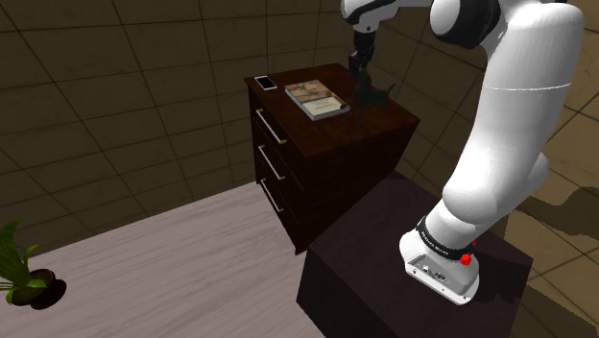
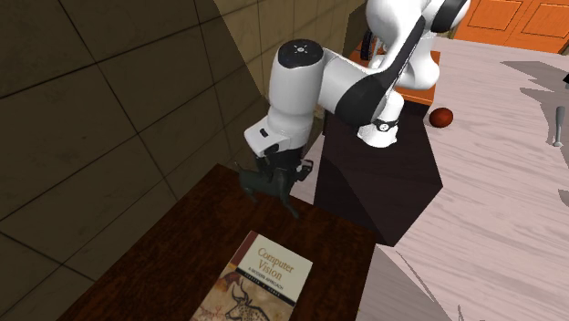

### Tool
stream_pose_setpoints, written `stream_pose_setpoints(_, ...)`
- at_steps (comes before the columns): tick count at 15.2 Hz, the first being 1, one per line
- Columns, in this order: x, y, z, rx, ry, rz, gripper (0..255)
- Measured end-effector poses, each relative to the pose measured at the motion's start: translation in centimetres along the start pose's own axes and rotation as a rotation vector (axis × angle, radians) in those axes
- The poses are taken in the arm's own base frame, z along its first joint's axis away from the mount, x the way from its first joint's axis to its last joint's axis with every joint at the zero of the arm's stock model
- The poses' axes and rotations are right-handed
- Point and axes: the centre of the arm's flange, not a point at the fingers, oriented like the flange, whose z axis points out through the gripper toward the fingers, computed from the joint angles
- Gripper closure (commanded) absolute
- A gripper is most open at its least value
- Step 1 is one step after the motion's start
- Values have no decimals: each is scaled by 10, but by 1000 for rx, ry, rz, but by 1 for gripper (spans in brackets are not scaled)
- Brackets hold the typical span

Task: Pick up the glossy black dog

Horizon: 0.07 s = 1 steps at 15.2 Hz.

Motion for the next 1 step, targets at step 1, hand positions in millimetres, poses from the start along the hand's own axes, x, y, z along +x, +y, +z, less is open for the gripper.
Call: stream_pose_setpoints(1,-1,1,-4,0,0,0,255)
